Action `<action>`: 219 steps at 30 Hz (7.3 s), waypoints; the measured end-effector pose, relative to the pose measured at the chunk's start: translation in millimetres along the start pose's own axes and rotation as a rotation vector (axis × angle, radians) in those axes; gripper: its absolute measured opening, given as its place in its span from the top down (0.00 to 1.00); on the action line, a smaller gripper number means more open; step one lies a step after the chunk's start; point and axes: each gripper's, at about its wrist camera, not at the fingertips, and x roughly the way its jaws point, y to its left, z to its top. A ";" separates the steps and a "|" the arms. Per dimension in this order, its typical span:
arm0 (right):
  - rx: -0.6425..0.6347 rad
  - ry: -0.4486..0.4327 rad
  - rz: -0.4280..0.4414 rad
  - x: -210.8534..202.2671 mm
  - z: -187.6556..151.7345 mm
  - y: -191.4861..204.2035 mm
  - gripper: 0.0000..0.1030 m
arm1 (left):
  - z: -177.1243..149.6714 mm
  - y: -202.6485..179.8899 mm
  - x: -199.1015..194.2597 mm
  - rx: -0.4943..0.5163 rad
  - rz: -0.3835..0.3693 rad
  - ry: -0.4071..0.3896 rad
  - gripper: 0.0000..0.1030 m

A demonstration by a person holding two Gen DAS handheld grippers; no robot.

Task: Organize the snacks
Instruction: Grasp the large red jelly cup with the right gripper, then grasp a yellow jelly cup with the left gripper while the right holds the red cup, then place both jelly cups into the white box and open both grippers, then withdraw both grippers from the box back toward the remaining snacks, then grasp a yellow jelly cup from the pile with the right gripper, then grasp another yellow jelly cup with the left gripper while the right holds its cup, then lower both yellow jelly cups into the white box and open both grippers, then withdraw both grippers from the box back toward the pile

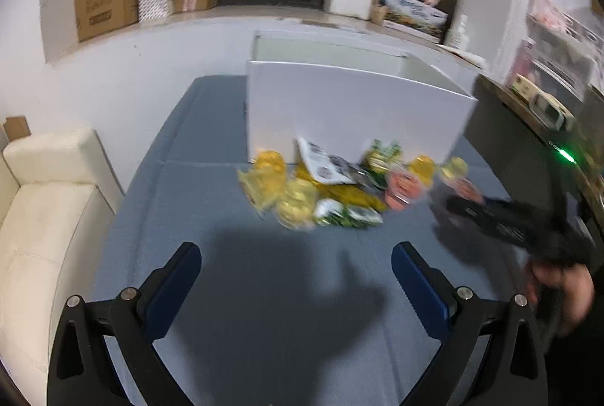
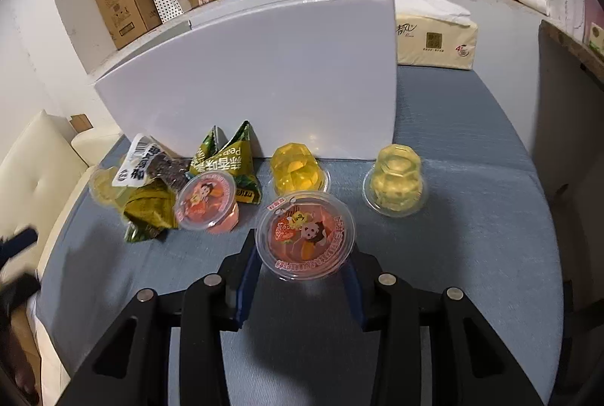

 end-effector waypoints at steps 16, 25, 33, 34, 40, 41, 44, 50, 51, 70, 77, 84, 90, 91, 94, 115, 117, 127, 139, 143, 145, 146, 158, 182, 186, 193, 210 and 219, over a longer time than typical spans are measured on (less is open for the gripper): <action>-0.014 -0.072 0.068 -50.0 -19.2 17.5 0.58 | 39.6 36.9 89.5 -0.195 0.001 0.102 0.32; -0.001 -0.075 0.103 -56.0 -29.0 26.1 0.58 | 33.1 42.5 85.8 -0.220 -0.076 0.100 0.64; -0.011 -0.107 0.129 -68.6 -23.3 37.0 0.58 | 20.9 32.3 40.7 -0.147 -0.120 0.034 0.65; -0.014 -0.112 0.128 -69.7 -22.3 38.3 0.58 | 22.4 30.6 35.9 -0.133 -0.123 0.021 0.65; -0.030 -0.138 0.131 -76.9 -7.4 43.7 0.58 | 52.0 2.4 3.6 -0.027 -0.152 -0.060 0.65; -0.031 -0.143 0.130 -78.2 -2.5 43.4 0.58 | 59.2 -1.9 0.3 -0.012 -0.154 -0.071 0.65; -0.038 -0.170 0.120 -84.2 16.5 40.0 0.58 | 88.4 -17.8 -7.7 0.035 -0.163 -0.110 0.65; -0.042 -0.218 0.107 -88.0 74.7 33.2 0.58 | 149.0 -36.3 0.5 0.082 -0.167 -0.155 0.65; -0.042 -0.221 0.107 -86.7 81.7 32.3 0.58 | 157.9 -38.1 5.5 0.090 -0.160 -0.153 0.65; 0.069 -0.138 0.082 3.5 176.5 1.2 0.11 | 183.2 -14.9 93.7 0.101 -0.046 -0.066 0.02; 0.082 -0.159 0.088 -9.0 154.9 4.2 0.10 | 163.0 -13.8 78.5 0.129 -0.034 -0.052 0.00; 0.028 -0.174 0.088 -39.6 122.3 27.1 0.10 | 110.5 -12.6 31.5 0.125 -0.008 -0.101 0.00; -0.038 -0.163 0.074 -65.8 55.8 40.7 0.01 | 42.6 -8.2 -2.6 0.108 -0.034 -0.093 0.00; -0.038 -0.159 0.073 -68.3 43.6 40.4 0.00 | 32.0 -7.4 -5.5 0.094 -0.036 -0.084 0.00; -0.032 -0.140 0.053 -71.4 10.9 38.6 0.00 | 7.1 -7.0 -8.1 0.066 -0.052 -0.053 0.00; 0.087 -0.074 -0.128 -31.5 27.0 -40.4 0.00 | -14.3 -17.3 -7.3 0.053 -0.077 -0.019 0.00; 0.102 -0.054 -0.142 -18.1 35.5 -48.6 0.00 | -15.0 -15.7 -5.5 0.058 -0.064 -0.016 0.00; 0.103 0.005 -0.169 26.1 50.1 -58.3 0.36 | -16.3 -3.1 10.5 0.048 -0.043 0.012 0.00; 0.031 -0.010 -0.115 8.1 34.9 -38.7 0.56 | 6.8 7.3 24.6 0.007 -0.029 0.002 0.00; 0.004 -0.050 -0.089 -16.9 22.6 -21.3 0.56 | 26.6 15.6 35.0 -0.014 -0.010 -0.007 0.00; -0.003 -0.069 -0.073 -27.9 16.2 -12.9 0.56 | 35.9 17.8 41.3 -0.007 0.021 -0.012 0.00; -0.004 -0.080 -0.060 -36.4 10.8 -7.5 0.56 | 39.6 18.5 44.0 0.001 0.046 -0.018 0.00; -0.023 -0.132 -0.027 -80.0 -14.9 15.5 0.56 | 58.1 34.2 105.4 0.022 0.126 0.066 0.00; -0.035 -0.151 0.000 -83.4 -13.4 32.9 0.56 | 52.6 14.2 37.8 0.062 -0.002 -0.070 0.66; -0.047 -0.173 0.008 -87.2 1.7 37.7 0.56 | 73.1 6.0 10.2 0.074 -0.037 -0.127 0.66; -0.053 -0.244 0.022 -92.6 64.1 39.4 0.56 | 134.1 -13.8 -2.8 0.112 -0.075 -0.195 0.66; 0.072 -0.162 0.050 -8.7 176.0 -14.8 0.42 | 186.1 -21.0 97.8 0.110 -0.023 -0.050 0.07; 0.102 -0.192 0.073 -16.2 149.2 -25.5 0.00 | 167.5 -29.9 99.0 0.158 0.008 -0.032 0.00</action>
